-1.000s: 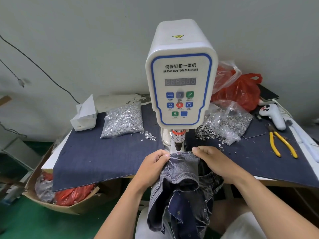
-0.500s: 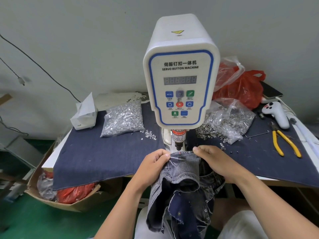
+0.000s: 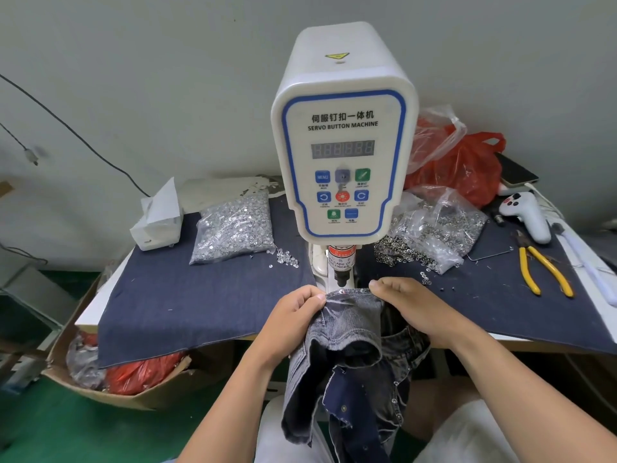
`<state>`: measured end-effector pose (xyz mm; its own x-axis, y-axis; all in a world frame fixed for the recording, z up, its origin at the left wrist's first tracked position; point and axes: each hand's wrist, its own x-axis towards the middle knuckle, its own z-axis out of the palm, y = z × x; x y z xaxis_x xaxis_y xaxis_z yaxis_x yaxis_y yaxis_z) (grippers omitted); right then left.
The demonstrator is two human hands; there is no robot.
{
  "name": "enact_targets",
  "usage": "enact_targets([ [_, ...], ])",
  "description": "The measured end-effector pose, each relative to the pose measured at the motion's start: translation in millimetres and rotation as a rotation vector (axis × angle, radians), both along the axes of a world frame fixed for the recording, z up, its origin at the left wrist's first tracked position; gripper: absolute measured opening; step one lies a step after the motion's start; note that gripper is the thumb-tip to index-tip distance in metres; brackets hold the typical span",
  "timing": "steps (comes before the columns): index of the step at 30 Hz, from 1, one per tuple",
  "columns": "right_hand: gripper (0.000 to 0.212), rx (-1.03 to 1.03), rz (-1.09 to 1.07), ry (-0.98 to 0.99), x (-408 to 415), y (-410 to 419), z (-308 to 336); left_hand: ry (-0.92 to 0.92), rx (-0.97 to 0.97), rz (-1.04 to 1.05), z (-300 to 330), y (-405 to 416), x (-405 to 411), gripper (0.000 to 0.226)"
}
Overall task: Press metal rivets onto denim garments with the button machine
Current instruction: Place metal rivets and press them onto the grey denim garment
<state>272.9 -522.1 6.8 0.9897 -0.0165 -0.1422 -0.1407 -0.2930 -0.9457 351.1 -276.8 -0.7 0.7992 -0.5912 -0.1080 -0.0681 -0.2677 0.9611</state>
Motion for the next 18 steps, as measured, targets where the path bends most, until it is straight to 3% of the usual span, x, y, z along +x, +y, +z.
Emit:
enact_targets([
  [5,0.042,0.2,0.087,0.075,-7,-6,4,0.091,-0.047,-0.015,8,4,-4,0.024],
  [9,0.051,0.213,0.115,0.092,-12,-10,8,0.163,-0.048,-0.055,13,11,-11,0.026],
  [11,0.038,0.232,0.16,0.094,-17,-10,13,0.2,-0.057,-0.095,14,14,-16,0.024],
  [13,0.033,0.122,0.203,0.059,-25,-8,24,0.247,-0.082,-0.13,14,19,-24,0.021],
  [15,0.042,-0.01,0.253,0.012,-30,-3,38,0.261,-0.109,-0.147,20,22,-32,0.02],
  [18,0.048,-0.274,0.299,0.005,-34,24,60,0.174,-0.089,-0.205,34,13,-39,0.02],
])
